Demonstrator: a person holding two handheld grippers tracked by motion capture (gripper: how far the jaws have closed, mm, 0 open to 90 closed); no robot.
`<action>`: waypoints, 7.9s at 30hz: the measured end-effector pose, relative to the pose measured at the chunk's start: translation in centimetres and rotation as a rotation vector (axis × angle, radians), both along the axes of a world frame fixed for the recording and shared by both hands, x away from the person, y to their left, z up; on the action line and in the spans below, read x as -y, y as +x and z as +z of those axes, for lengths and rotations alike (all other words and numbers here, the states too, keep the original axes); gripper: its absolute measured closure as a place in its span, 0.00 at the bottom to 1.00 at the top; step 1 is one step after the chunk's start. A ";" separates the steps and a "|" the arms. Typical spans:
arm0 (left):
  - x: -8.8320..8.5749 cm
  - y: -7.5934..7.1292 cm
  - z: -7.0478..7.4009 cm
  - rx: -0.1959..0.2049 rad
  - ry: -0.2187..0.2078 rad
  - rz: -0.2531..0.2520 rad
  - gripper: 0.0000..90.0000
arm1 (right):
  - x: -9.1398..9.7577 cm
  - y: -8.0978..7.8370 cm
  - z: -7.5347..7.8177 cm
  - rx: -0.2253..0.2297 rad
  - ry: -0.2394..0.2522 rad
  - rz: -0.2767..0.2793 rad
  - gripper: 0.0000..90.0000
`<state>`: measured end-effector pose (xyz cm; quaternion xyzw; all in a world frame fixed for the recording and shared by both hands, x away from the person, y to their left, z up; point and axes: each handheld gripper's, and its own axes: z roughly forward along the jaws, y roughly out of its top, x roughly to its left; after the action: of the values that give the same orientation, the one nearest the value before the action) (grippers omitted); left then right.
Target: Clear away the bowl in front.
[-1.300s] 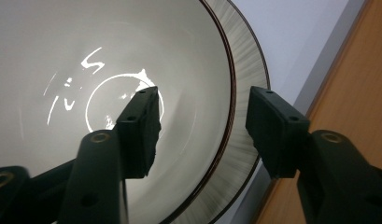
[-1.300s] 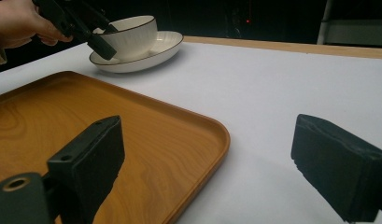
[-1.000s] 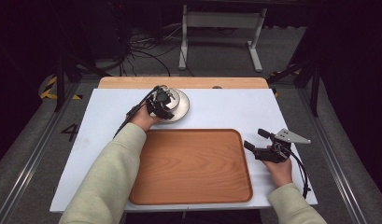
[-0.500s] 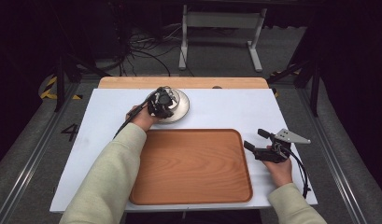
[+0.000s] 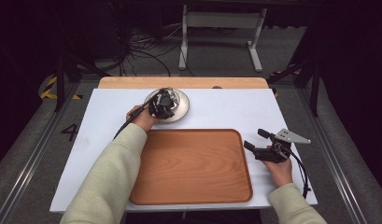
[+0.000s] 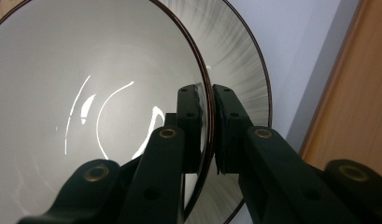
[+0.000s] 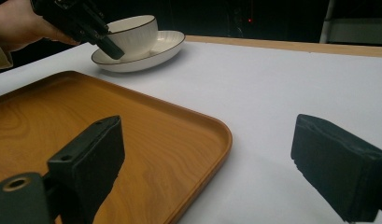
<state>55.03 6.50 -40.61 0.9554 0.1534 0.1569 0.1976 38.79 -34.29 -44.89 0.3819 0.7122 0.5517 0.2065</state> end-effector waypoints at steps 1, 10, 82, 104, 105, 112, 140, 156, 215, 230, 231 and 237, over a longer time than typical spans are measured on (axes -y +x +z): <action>0.0 0.0 0.0 0.005 0.004 0.000 0.92 | 0.0 0.0 0.0 0.000 0.000 0.000 0.11; 0.3 -0.3 0.2 0.038 0.021 0.006 0.92 | 0.0 0.0 0.0 0.001 0.004 0.003 0.11; 0.4 -11.7 10.5 0.016 -0.075 -0.176 0.91 | 0.3 0.0 0.0 0.032 0.015 -0.055 0.01; 1.1 -15.5 10.3 -0.005 -0.104 -0.263 0.91 | 0.3 0.0 0.0 0.027 0.019 -0.052 0.01; 1.2 -15.7 10.1 -0.009 -0.104 -0.268 0.91 | 0.3 0.0 0.0 0.027 0.018 -0.052 0.01; 1.8 -16.5 9.4 -0.026 -0.103 -0.292 0.91 | 0.3 0.0 0.0 0.028 0.019 -0.050 0.01; 3.1 -18.1 5.7 -0.089 -0.087 -0.381 0.91 | 0.3 0.0 0.0 0.026 0.017 -0.047 0.01; 4.2 -17.9 3.4 -0.150 -0.039 -0.417 0.91 | 0.3 0.1 0.0 0.022 0.019 -0.041 0.01; 1.3 -17.2 3.9 -0.212 -0.288 -0.257 0.31 | 0.2 0.2 -0.1 0.028 0.026 -0.023 0.02; -3.6 -18.1 4.7 -0.124 -0.392 -0.141 0.31 | 0.2 0.3 -0.1 0.031 0.035 -0.005 0.02; -3.9 -18.2 4.7 -0.122 -0.399 -0.132 0.31 | 0.2 0.3 -0.1 0.031 0.036 -0.003 0.02; -5.6 -18.4 4.7 -0.100 -0.429 -0.093 0.30 | 0.2 0.3 -0.1 0.030 0.038 0.003 0.02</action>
<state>36.59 12.11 -35.90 0.9042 0.1489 0.0637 0.3953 39.11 -34.49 -44.99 0.3762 0.6989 0.5713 0.2089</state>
